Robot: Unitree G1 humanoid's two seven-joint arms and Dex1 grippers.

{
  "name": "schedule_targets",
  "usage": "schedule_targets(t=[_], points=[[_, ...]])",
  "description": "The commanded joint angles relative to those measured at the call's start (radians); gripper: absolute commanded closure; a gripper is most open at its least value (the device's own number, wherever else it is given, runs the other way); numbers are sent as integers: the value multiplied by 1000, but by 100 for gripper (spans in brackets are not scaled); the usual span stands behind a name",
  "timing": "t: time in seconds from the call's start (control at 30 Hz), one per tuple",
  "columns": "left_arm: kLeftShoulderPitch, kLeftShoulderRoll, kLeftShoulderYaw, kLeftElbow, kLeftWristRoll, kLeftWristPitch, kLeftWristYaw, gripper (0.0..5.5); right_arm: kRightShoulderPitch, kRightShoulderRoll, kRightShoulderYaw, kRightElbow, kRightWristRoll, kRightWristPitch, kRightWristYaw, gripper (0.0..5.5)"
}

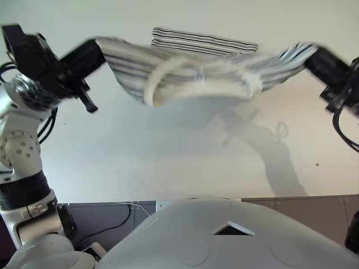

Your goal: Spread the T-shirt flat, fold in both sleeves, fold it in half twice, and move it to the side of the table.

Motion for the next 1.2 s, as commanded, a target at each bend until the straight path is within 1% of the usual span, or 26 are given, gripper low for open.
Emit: schedule_targets(t=[0.03, 0.07, 0.1, 0.13, 0.17, 0.2, 0.33, 0.37, 0.43, 0.5, 0.6, 0.63, 0.67, 0.77, 0.8, 0.87, 0.93, 1.0, 1.03, 1.1, 1.2], points=[[378, 93, -236, -104, 308, -124, -100, 540, 237, -142, 361, -30, -410, -60, 39, 538], [386, 86, -303, -35, 401, -175, -83, 540, 237, -122, 437, 56, -532, -124, 6, 538], [387, 75, -357, 24, 483, -210, -56, 540, 239, -90, 482, 138, -628, -192, -37, 538], [392, 59, -385, 68, 535, -237, -29, 513, 250, -76, 506, 203, -691, -259, -54, 517], [400, 44, -390, 89, 562, -255, -4, 506, 274, -69, 501, 236, -710, -303, -59, 508], [432, 41, -372, 85, 577, -278, 12, 492, 314, -81, 466, 230, -687, -334, -38, 491], [573, 53, -287, 21, 574, -343, 35, 434, 491, -127, 314, 146, -560, -411, 59, 427], [593, 51, -254, -3, 532, -314, 34, 417, 525, -135, 279, 115, -514, -410, 93, 408], [570, 52, -173, -38, 367, -178, 23, 385, 583, -143, 209, 58, -421, -392, 150, 370], [531, 65, -124, -51, 225, -62, 3, 353, 573, -129, 160, 20, -324, -338, 164, 332], [450, 59, -38, -1, 69, 55, 11, 350, 434, -93, 57, -18, -49, -199, 87, 276], [415, 49, -16, 19, 30, 87, 32, 350, 370, -82, 41, -11, 22, -157, 55, 276], [383, 39, -8, 19, -4, 114, 50, 350, 295, -75, 81, 19, -24, -123, 21, 276], [283, 3, -48, 16, -23, 148, 105, 350, 114, -39, 319, 177, -348, -117, -62, 276], [256, -8, -81, 21, 5, 144, 121, 350, 75, -21, 390, 235, -443, -138, -77, 276], [210, -29, -235, 85, 220, 50, 181, 350, 8, 23, 516, 389, -634, -179, -130, 276], [184, -38, -391, 169, 451, -70, 237, 350, -38, 38, 557, 527, -755, -209, -177, 276], [135, -48, -511, 275, 624, -144, 281, 350, -91, 31, 538, 627, -801, -232, -196, 276], [117, -56, -549, 315, 676, -167, 293, 350, -127, 33, 533, 668, -811, -247, -191, 276], [53, -92, -587, 402, 737, -202, 325, 350, -201, 50, 547, 738, -839, -273, -182, 276], [-132, -170, -586, 534, 739, -236, 351, 350, -293, 73, 572, 845, -912, -305, -200, 276]])
